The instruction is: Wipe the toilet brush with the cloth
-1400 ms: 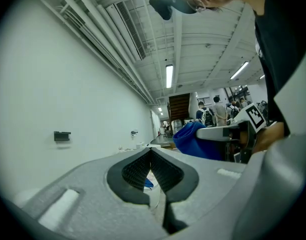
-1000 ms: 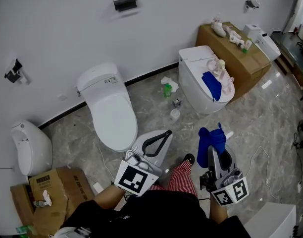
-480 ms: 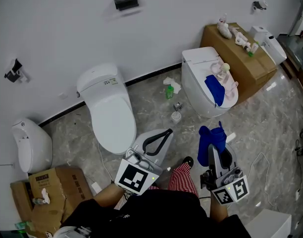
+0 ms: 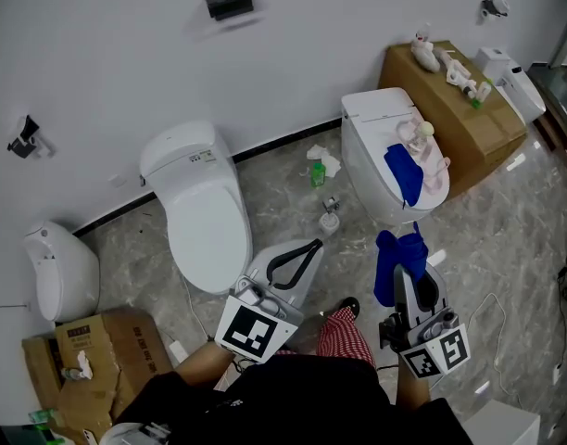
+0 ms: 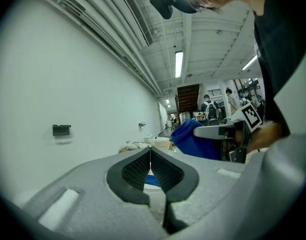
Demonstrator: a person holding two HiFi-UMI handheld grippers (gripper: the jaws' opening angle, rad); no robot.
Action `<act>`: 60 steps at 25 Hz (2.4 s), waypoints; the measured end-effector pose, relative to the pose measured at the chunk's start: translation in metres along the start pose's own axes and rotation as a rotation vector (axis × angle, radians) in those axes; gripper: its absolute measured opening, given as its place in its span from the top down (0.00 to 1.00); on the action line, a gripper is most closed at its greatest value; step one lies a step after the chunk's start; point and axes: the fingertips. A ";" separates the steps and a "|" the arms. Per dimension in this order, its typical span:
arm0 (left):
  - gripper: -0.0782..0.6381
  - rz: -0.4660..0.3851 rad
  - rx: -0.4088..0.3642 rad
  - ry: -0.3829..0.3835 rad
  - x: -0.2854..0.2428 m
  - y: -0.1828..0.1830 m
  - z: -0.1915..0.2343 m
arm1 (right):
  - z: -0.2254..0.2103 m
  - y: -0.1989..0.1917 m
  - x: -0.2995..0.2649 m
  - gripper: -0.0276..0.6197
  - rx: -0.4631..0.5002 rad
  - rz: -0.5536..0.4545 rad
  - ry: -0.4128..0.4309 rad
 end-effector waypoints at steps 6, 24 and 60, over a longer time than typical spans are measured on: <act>0.88 0.007 -0.038 0.017 -0.035 0.001 -0.001 | -0.036 0.003 -0.004 0.86 -0.014 0.001 0.010; 0.88 0.005 -0.056 0.048 -0.138 0.022 -0.020 | -0.131 0.046 -0.021 0.86 0.020 0.001 0.097; 0.88 0.070 -0.060 -0.013 -0.213 -0.012 0.042 | -0.191 0.013 -0.102 0.86 -0.012 0.032 0.081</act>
Point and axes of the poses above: the fingertips, and each gripper's own axes: x backward along the fingers, z to its left, y out of its top, and after that the axes turned 11 degrees about y, right-handed
